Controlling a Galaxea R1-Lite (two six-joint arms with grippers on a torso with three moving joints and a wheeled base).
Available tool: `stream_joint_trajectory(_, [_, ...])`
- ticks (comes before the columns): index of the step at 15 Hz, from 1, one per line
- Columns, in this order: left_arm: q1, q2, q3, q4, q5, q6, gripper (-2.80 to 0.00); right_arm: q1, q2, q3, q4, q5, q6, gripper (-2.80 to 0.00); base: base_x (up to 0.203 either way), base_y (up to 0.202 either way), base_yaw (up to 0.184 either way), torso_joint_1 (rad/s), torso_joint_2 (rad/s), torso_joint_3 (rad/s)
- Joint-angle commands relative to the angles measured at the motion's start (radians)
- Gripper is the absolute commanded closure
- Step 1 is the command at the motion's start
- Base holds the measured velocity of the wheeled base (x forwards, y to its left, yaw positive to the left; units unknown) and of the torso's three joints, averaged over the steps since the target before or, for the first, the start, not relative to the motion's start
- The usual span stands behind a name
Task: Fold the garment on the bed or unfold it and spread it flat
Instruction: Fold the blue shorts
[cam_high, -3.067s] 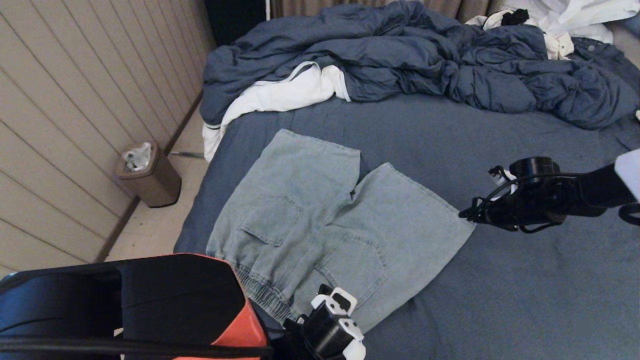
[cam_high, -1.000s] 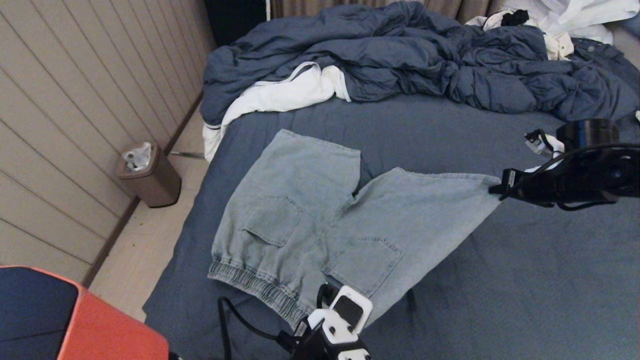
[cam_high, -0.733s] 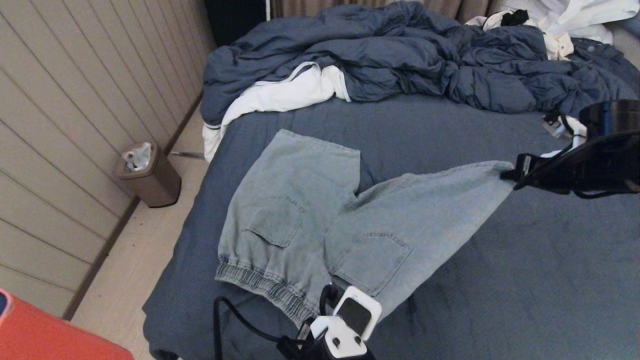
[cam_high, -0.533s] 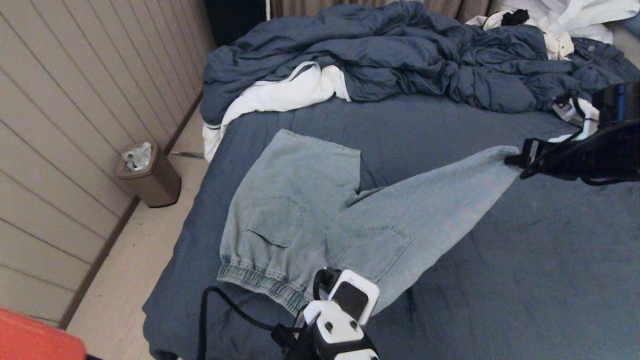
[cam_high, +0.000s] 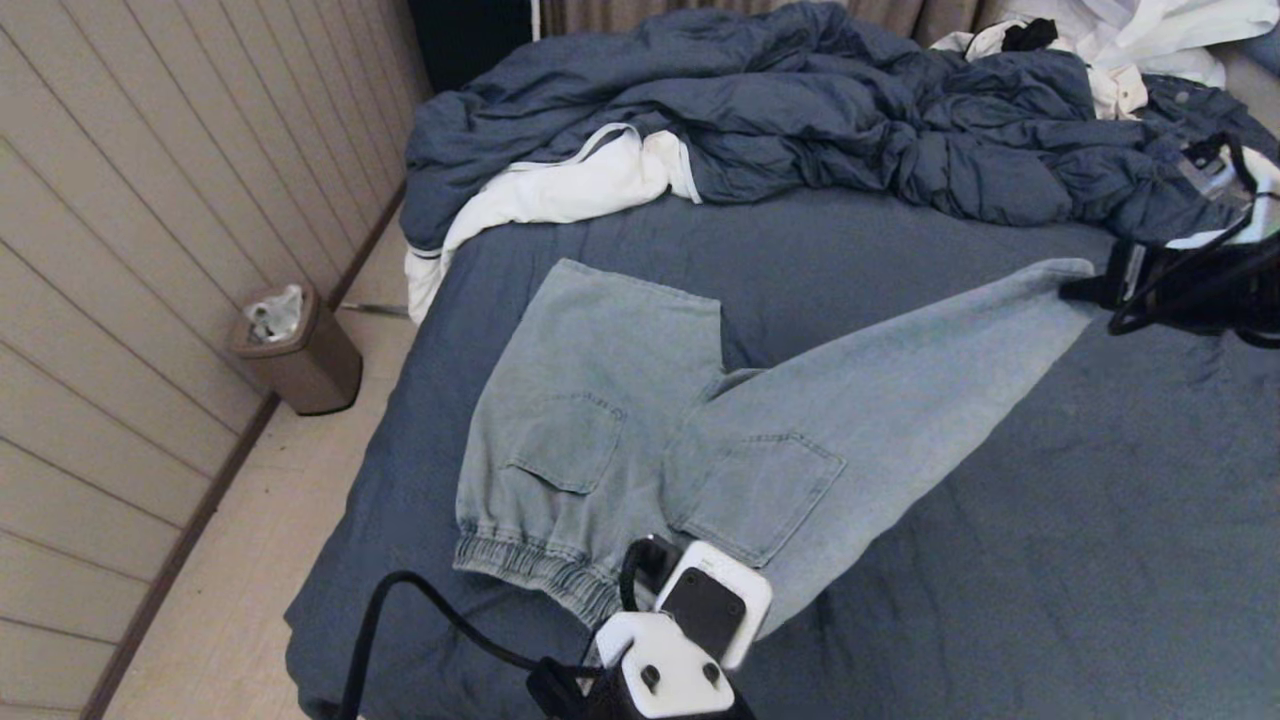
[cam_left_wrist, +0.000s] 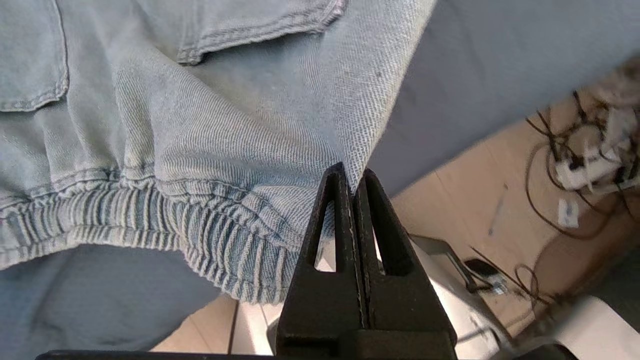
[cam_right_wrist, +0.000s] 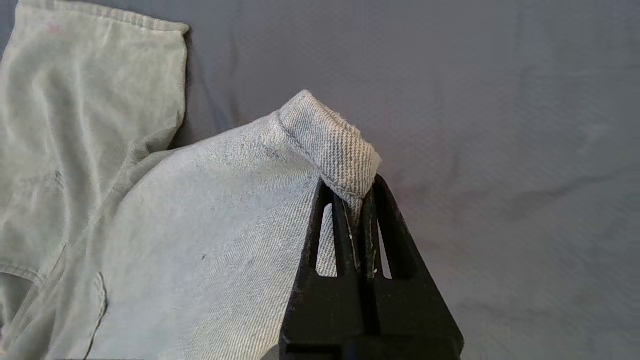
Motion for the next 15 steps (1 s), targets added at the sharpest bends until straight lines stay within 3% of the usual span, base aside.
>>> stream_joint_trajectory(1, [-0.045,-0.012,-0.005,0.012,0.004,-0.009,0.0,-0.008,-0.058,0.028,0.0,0.003,0.0,0.0,0.0,0.0,0.0,0.0,0.0,0.0])
stream_joint_trajectory(4, [-0.104,-0.059,-0.005,0.062,0.034,-0.029,0.0,-0.007,-0.132,0.071,0.0,0.016,-0.001,0.0,0.0,0.0,0.0,0.0,0.0,0.0])
stream_joint_trajectory(8, [-0.083,-0.109,-0.011,0.103,0.036,-0.054,0.0,0.011,-0.095,0.02,-0.001,0.028,0.002,0.0,0.0,0.0,0.0,0.0,0.0,0.0])
stream_joint_trajectory(11, [0.063,-0.111,-0.003,0.095,-0.019,-0.08,0.0,0.078,0.062,-0.168,0.011,0.024,0.017,0.0,0.0,0.0,0.0,0.0,0.0,0.0])
stream_joint_trajectory(15, [0.3,-0.123,0.0,0.089,-0.151,-0.085,0.0,0.229,0.307,-0.515,0.108,-0.037,0.045,0.0,0.0,0.0,0.0,0.0,0.0,0.0])
